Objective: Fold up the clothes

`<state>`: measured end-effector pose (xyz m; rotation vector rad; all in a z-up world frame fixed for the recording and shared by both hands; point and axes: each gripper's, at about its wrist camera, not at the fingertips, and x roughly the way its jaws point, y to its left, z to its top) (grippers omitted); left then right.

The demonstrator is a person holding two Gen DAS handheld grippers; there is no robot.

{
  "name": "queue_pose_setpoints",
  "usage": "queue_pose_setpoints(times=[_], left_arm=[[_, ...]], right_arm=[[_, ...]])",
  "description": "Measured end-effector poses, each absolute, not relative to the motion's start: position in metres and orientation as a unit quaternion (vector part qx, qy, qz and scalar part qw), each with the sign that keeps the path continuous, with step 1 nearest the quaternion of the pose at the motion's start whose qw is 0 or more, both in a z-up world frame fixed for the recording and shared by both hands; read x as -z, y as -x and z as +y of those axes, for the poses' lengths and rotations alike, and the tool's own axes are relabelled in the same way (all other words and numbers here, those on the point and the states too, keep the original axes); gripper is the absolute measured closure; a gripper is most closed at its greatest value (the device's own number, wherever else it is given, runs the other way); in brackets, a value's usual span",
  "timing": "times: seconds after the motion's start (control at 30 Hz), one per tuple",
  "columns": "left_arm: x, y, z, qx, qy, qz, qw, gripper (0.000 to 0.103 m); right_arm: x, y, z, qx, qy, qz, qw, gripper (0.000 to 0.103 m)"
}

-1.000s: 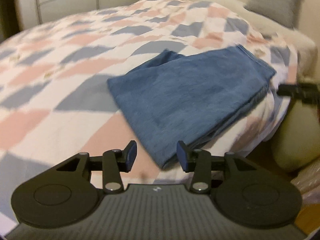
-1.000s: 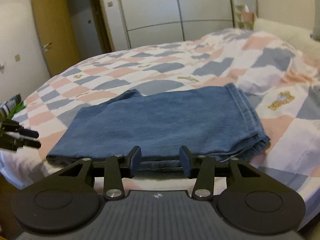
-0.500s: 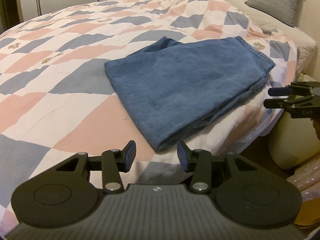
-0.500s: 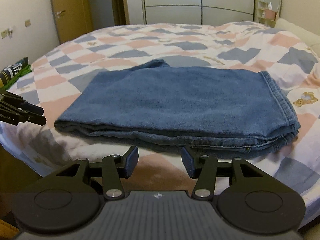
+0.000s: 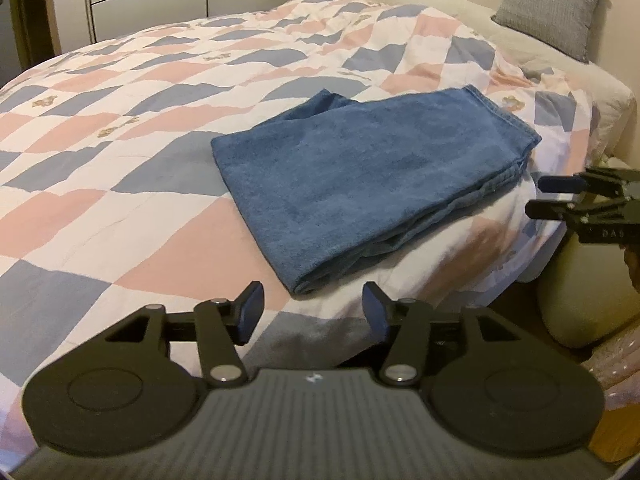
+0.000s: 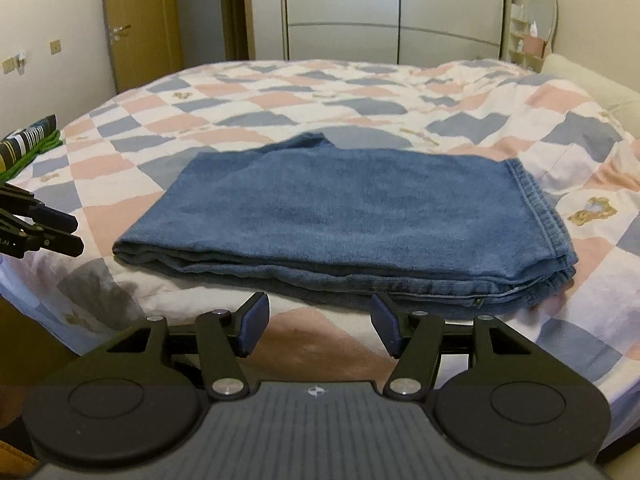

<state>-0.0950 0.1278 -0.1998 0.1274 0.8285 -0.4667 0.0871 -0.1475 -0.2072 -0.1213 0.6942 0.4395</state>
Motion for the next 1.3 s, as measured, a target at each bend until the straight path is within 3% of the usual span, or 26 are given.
queue_pose_setpoints(times=[0.33, 0.43, 0.97, 1.1, 1.23, 1.3], left_arm=[[0.212, 0.028, 0.173, 0.257, 0.027, 0.42, 0.87, 0.051], [0.224, 0.0, 0.176, 0.266, 0.056, 0.433, 0.859, 0.051], [0.284, -0.082, 0.185, 0.282, 0.22, 0.466, 0.809, 0.052], [0.299, -0.103, 0.186, 0.276, 0.287, 0.465, 0.791, 0.069], [0.309, -0.119, 0.193, 0.265, 0.343, 0.463, 0.773, 0.076], [0.302, -0.117, 0.19, 0.267, 0.328, 0.459, 0.781, 0.081]], right_arm=[[0.216, -0.076, -0.069, -0.288, 0.151, 0.271, 0.906, 0.041], [0.23, -0.077, -0.031, -0.321, 0.196, 0.253, 0.891, 0.037], [0.313, -0.076, 0.077, -0.32, 0.455, 0.127, 0.822, 0.038], [0.323, -0.079, 0.088, -0.301, 0.472, 0.087, 0.824, 0.044], [0.323, -0.083, 0.084, -0.294, 0.468, 0.057, 0.831, 0.046], [0.328, -0.082, 0.084, -0.301, 0.477, 0.059, 0.824, 0.057]])
